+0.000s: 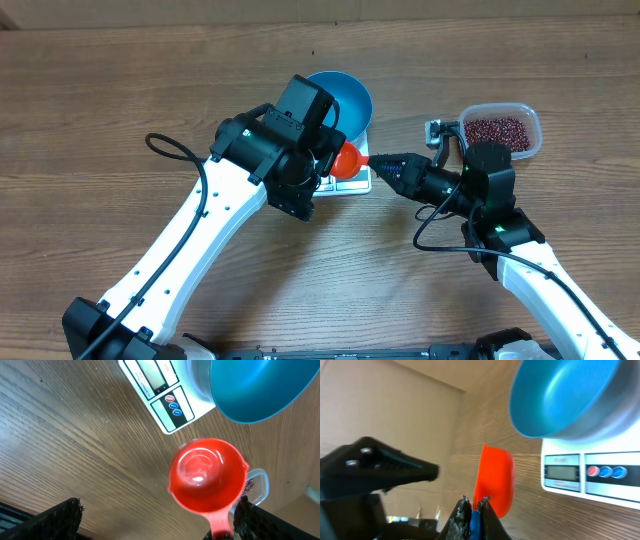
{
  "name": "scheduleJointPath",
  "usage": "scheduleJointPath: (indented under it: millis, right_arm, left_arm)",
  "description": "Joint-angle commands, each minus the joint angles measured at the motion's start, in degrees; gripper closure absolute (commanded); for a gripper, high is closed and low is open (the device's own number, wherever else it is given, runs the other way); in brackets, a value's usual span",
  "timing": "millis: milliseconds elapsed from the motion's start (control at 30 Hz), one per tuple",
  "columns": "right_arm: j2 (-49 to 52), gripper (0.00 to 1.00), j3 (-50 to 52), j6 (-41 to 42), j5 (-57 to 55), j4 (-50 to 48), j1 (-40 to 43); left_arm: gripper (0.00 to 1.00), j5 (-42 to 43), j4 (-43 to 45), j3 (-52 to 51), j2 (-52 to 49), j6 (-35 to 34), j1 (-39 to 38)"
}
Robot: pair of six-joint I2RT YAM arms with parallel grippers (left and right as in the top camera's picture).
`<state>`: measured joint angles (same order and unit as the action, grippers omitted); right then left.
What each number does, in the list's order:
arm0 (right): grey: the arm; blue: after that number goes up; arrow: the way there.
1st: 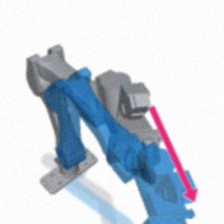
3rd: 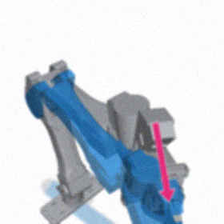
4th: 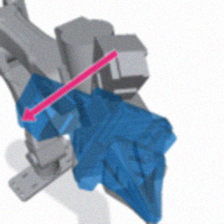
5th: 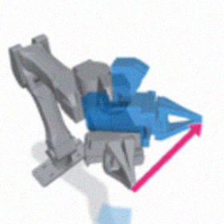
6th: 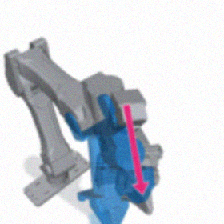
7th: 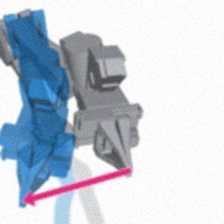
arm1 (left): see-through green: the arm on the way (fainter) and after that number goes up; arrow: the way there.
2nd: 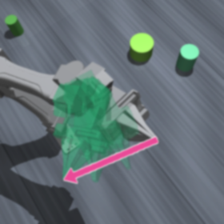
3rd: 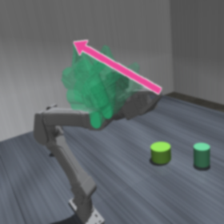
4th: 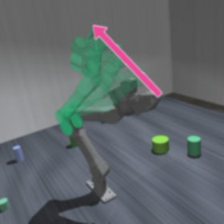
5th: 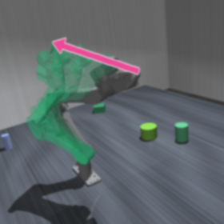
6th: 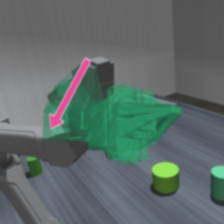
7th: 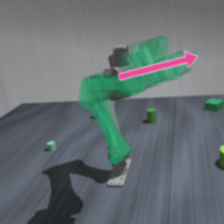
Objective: Scoop item into bowl and weigh 150g on scale
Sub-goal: 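Close the right gripper on the scoop's blue handle, then open the left gripper and pull the scoop right with the right gripper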
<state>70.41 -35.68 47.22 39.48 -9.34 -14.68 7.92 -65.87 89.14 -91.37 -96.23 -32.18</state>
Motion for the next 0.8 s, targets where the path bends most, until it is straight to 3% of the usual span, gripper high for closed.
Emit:
scheduleJointPath:
  millis: [0, 400, 767]
  right_arm:
    - [-0.33, 0.96, -1.46, -2.82, -4.33, 2.43, -0.26]
    - [-10.8, 0.96, -1.57, -7.23, -18.82, 17.49, -0.24]
    - [-24.02, 0.96, -1.57, -7.02, -41.35, 34.1, -0.26]
  left_arm:
    - [0.01, -1.55, -0.28, 0.15, 0.7, 7.08, 0.02]
    - [0.0, -11.19, -0.35, 0.15, 0.7, 36.94, 0.02]
    - [0.0, -9.31, -0.33, 0.15, 0.7, 41.9, -0.09]
